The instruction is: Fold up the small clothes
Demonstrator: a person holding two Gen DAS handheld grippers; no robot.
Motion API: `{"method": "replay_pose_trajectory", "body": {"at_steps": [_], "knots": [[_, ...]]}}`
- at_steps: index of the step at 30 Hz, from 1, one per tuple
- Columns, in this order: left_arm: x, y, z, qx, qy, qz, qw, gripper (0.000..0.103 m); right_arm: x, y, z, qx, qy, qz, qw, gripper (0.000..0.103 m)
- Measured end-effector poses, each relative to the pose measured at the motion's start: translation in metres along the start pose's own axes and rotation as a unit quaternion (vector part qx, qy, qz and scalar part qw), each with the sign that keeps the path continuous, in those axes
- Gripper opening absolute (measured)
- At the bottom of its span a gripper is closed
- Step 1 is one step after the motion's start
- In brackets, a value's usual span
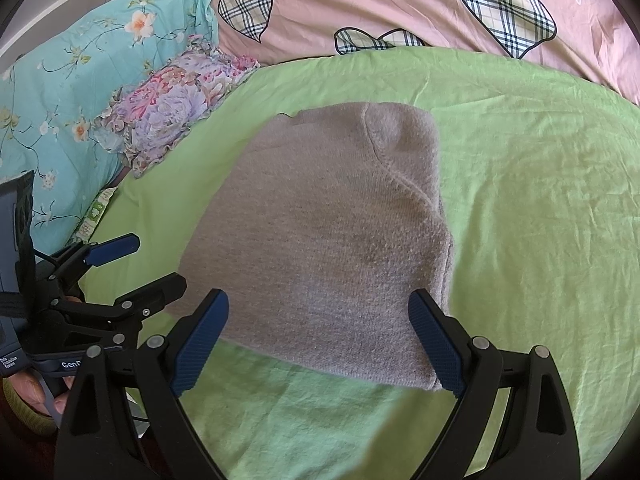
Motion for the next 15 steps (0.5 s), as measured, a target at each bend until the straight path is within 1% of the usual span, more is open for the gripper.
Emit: {"method": "replay_pose_trajectory", "body": {"at_steps": [15], "knots": [[-0.0012, 0.0018, 0.0025, -0.001, -0.002, -0.001, 1.0, 0.09, -0.0001, 0.0009, 0.0013, -0.001, 0.0, 0.001, 1.0, 0.091]]}}
Point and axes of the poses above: each gripper's, at about its wrist camera, not at the fingertips, and y roughly against the way its jaws point, x to its left, z to its top, the point moved 1 cm from there along -y, roughly the way its jaws point, and after that the axes turned 7 degrees about -y, right-handed, at the moved point
